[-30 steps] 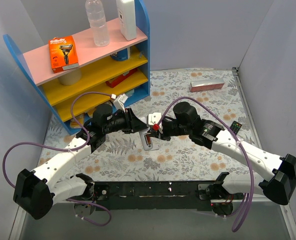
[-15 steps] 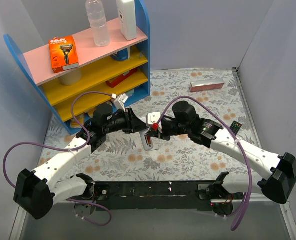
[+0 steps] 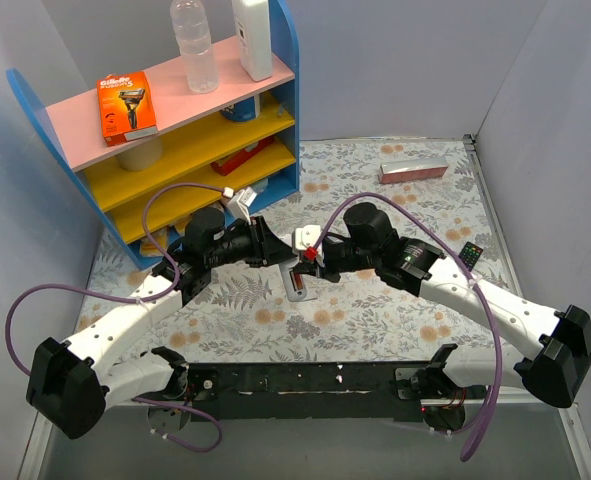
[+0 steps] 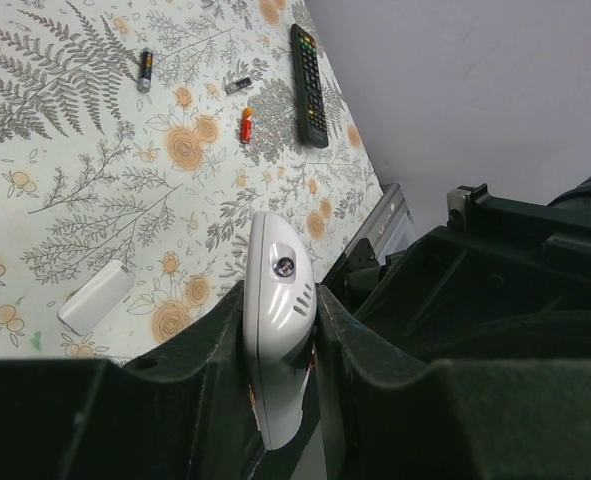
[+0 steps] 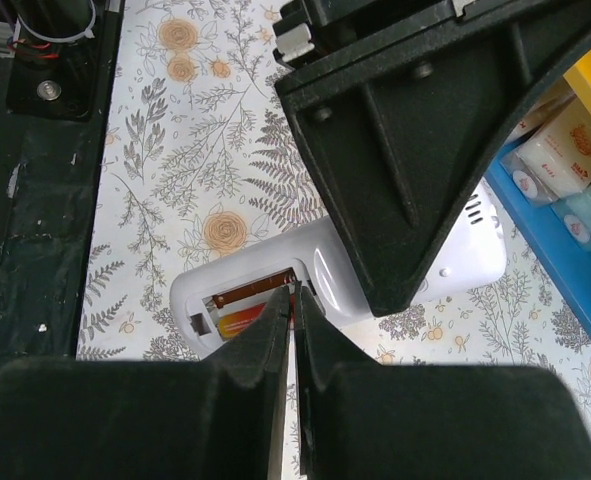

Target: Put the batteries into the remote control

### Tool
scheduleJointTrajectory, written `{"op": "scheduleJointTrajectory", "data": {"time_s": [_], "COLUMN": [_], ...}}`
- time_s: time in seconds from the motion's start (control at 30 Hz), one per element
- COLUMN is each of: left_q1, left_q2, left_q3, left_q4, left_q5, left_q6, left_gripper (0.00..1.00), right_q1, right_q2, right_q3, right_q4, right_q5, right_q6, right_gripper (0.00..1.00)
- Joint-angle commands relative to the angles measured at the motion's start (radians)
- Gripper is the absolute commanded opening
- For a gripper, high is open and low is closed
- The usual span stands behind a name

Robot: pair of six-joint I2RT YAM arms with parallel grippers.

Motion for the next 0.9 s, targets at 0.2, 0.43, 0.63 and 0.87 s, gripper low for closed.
{"op": "scheduleJointTrajectory", "data": {"time_s": [0.2, 0.43, 0.63, 0.87], "left_q1": [-0.005, -0.004, -0.004, -0.005], "left_q2": [-0.029, -0.046, -0.046, -0.020], "left_q3": [0.052, 0.055, 0.036, 0.023], "left_q4": [0.109, 0.147, 0.224, 0.296], "left_q5": [0.024, 0.024, 0.047, 0.063], "left_q6": [-0.041, -0.080, -0.156, -0.244], "left_gripper": [0.00, 0.00, 0.00, 0.00], "right_q1": [0.000, 0.000, 0.010, 0.021], "right_q2": [0.013, 0.025, 0.007, -0.055], "right_q3": [-0.063, -0.094, -0.143, -0.241], "right_q4": [-0.059, -0.084, -0.051, 0.062], "right_q5": [-0.020, 0.012, 0.089, 0.146], "right_q6": [-0.002, -0.045, -0.077, -0.111], "right_gripper": [0.09, 0.09, 0.17, 0.38]}}
